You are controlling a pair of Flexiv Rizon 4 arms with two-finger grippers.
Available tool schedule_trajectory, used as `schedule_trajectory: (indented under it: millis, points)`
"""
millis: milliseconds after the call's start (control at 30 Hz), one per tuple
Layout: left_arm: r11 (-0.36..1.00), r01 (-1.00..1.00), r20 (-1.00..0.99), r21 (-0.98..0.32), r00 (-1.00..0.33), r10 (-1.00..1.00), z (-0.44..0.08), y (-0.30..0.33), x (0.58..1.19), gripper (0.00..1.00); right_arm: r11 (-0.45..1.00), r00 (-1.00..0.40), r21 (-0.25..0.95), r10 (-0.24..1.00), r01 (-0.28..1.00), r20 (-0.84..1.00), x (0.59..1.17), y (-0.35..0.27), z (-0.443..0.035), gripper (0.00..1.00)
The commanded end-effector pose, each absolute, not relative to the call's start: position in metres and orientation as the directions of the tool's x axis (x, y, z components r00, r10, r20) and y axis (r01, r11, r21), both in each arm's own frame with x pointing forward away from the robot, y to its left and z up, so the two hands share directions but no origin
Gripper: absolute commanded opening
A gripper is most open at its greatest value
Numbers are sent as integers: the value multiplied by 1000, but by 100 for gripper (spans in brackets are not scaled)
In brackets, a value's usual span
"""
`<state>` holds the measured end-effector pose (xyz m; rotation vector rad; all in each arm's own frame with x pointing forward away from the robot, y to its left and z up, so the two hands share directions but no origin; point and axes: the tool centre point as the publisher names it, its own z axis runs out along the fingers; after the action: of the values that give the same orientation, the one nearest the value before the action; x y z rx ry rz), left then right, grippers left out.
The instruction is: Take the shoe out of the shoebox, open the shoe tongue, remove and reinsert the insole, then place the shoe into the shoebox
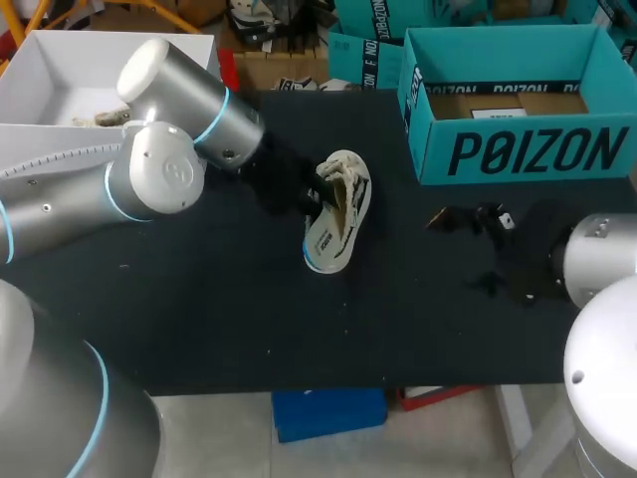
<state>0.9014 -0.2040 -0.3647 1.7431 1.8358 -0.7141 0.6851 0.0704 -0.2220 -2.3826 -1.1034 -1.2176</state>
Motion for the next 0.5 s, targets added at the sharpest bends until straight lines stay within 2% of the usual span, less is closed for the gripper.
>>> schedule_trajectory:
  millis: [33,300,500]
  points:
    - [31,999,-676,-32,-44,736,-360,-196,891,29,-638,367,48,502,769,783,680,62,-222,100]
    - [-5,999,-678,-52,-31,734,-360,-197,876,28,-638,367,48,502,769,783,680,62,-222,100]
    - [-33,998,-672,-57,-14,740,-359,-198,868,22,-638,367,48,502,769,783,680,62,-222,100]
